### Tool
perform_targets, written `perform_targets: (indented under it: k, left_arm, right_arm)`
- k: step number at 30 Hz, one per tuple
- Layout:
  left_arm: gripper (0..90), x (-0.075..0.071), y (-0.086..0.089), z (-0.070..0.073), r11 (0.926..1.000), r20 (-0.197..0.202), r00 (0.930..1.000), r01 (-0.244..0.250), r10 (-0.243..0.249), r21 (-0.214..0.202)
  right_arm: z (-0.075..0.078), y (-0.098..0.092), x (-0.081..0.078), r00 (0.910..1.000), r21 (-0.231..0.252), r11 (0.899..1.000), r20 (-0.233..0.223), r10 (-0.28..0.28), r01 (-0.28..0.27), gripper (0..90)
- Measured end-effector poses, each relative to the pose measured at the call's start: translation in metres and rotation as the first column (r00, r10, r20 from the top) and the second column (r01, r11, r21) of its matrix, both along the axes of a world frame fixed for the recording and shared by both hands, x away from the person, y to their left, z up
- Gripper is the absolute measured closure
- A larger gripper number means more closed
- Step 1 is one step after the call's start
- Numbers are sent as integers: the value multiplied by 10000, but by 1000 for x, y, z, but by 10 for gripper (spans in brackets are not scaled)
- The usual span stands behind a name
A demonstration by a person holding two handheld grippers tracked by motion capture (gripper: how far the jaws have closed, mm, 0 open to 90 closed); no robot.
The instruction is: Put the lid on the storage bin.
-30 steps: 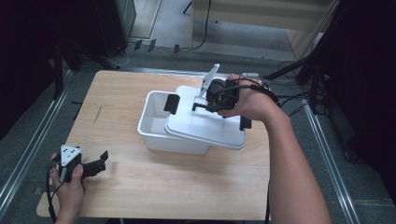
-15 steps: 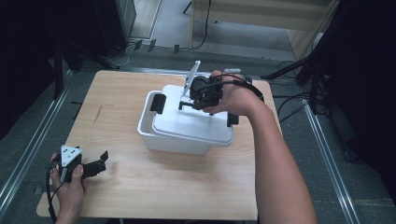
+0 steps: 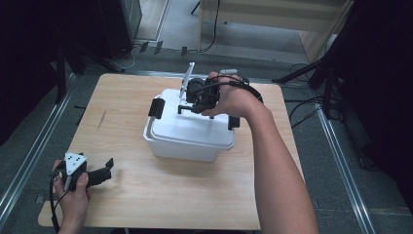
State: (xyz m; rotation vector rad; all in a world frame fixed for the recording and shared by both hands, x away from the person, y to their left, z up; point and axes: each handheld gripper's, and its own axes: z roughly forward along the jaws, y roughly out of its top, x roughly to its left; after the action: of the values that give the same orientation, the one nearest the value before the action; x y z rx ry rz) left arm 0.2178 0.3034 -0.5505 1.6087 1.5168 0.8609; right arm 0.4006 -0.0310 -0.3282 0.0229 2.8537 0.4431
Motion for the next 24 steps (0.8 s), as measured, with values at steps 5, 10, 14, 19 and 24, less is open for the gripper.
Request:
perform_targets:
  k: [5,10,14,19,24]
  left_arm:
    - [0,0,0,0,10000,-1,10000,-2,2,22]
    - [0,1,-1,0,10000,27,10000,-11,11,0]
    - [0,1,-1,0,10000,58,10000,-27,27,-25]
    - [0,1,-1,0,10000,57,10000,-25,25,-34]
    - [0,1,-1,0,10000,52,10000,-15,15,-23]
  right_arm:
    - [-4,12,3,9999,-114,9999,16,103,-103,856]
    - [-6,18,5,9999,-153,9998,-60,109,-110,856]
    - [-8,22,6,9999,-220,9998,-165,-36,32,856]
    - [-8,25,6,9998,-224,9997,-217,51,-56,856]
    - [-9,27,7,9996,-218,9995,-186,213,-217,856]
